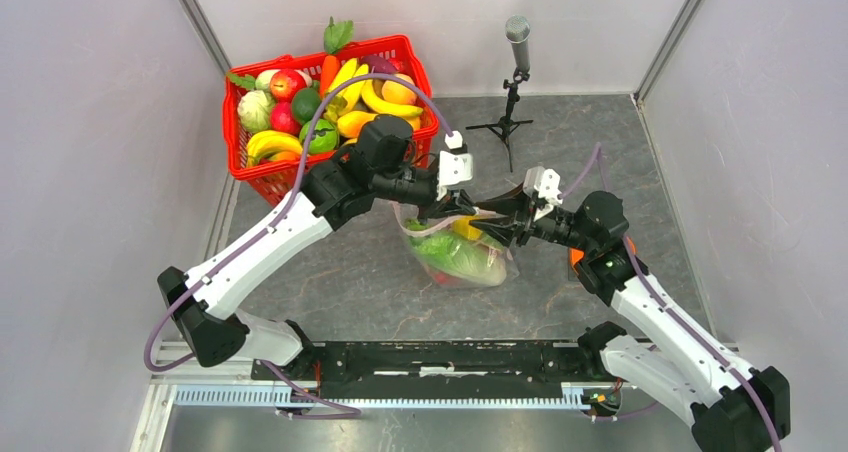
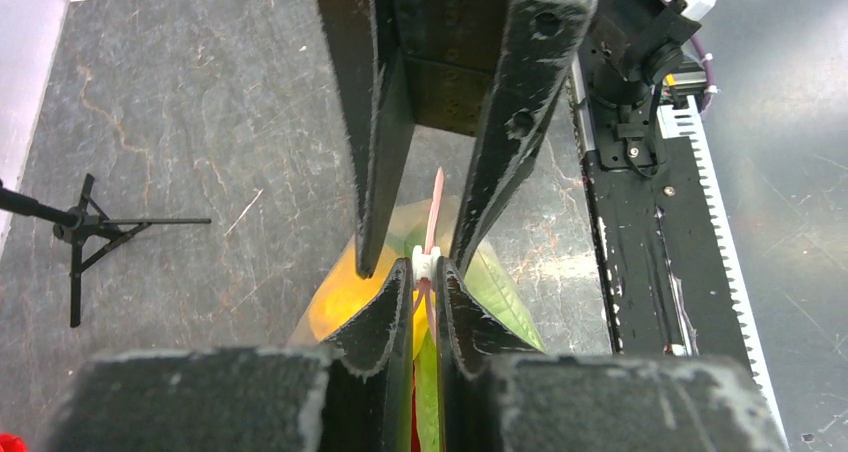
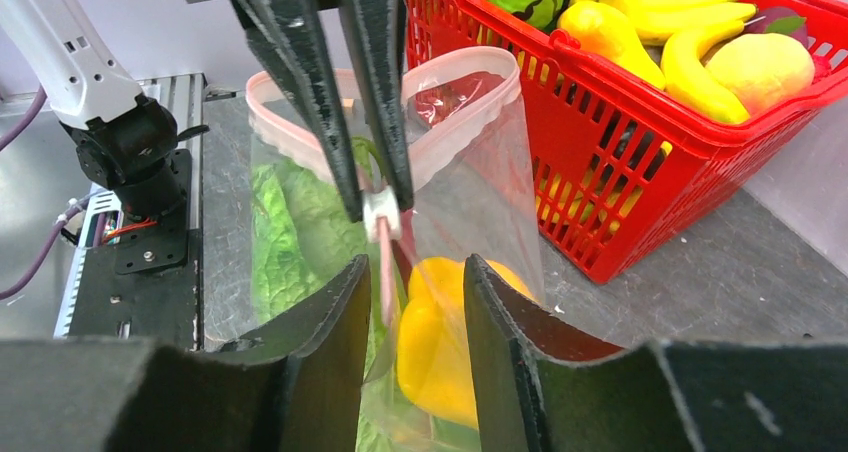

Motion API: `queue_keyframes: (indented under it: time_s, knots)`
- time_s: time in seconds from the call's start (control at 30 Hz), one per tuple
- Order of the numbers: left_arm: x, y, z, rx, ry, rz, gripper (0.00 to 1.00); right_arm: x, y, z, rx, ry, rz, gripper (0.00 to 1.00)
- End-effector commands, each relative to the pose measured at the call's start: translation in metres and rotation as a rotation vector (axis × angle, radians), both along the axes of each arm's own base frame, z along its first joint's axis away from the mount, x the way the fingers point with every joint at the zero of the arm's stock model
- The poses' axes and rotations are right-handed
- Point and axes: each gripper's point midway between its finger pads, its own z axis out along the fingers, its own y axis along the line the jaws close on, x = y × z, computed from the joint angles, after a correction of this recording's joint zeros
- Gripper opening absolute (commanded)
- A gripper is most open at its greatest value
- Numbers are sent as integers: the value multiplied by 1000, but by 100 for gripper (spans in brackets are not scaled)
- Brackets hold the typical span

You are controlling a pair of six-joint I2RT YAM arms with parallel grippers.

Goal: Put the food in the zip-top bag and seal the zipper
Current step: Zip the zipper food storage bag at the center of the board.

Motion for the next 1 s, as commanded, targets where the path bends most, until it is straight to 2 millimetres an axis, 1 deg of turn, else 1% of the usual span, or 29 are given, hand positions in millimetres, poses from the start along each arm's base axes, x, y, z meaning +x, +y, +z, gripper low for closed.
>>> queue_keyframes:
  time_s: [0.0,0.07,0.13,0.17,0.23,0.33,0.43,0.57,0.67,0.73,0.97]
  knots:
    - [-16,-5,27,-82,-18,-56,2,5,2,29,44,-71,1,39]
    - [-17,-5,28,-84,-22,-54,2,6,3,30,56,-62,-5,27]
    - [-16,-4,28,-80,-32,-47,2,4,3,29,59,-65,1,17]
    - [-16,-3,27,-74,-34,-45,2,4,2,29,60,-70,-2,13]
    - [-14,-1,26,-65,-43,-30,2,3,0,28,62,-74,-10,0]
    - [-9,3,24,-54,-61,1,2,4,-3,28,65,-79,-37,0]
    - [-5,10,19,-25,-89,32,2,14,-12,24,68,-76,-124,0]
    - [5,26,5,43,-129,107,2,19,-19,18,60,-66,-182,0]
    - [11,38,-5,101,-152,155,2,19,-22,18,74,-68,-198,0]
    - [13,45,-7,126,-157,178,2,20,-24,19,79,-69,-215,0]
    - [8,53,1,100,-169,201,2,27,-36,28,117,-68,-303,0]
